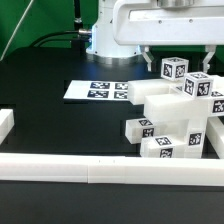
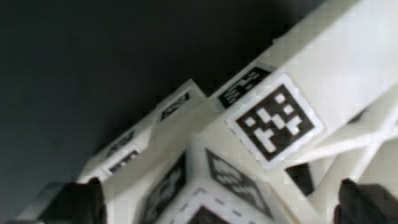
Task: Assemble chair
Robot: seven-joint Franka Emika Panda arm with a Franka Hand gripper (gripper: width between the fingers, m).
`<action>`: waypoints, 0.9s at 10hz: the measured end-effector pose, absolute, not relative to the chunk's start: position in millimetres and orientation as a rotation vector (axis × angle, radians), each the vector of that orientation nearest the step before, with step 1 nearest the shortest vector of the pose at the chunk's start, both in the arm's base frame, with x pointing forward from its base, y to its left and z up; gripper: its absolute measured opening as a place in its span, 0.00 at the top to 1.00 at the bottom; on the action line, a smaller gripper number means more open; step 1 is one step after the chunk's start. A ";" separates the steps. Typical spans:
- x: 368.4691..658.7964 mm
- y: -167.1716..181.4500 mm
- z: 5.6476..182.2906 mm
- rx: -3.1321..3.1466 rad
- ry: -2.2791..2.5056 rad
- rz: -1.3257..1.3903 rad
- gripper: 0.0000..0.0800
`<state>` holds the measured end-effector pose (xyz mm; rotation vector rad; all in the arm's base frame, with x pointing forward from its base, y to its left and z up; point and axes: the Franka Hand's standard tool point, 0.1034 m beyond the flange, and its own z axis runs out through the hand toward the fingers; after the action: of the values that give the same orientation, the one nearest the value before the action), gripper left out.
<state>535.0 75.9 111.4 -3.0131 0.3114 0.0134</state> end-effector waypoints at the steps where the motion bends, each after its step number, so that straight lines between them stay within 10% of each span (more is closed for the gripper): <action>1: 535.1 76.2 110.8 -3.022 0.211 0.009 0.19; 9: 535.5 69.1 108.6 -2.999 -0.667 -0.039 0.19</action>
Offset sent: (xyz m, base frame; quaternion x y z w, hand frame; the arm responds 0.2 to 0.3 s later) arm 0.0036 -0.0013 -0.0005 -0.0326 0.0114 -0.2547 0.9664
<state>535.5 69.1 108.6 -2.9991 -0.6666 -0.0392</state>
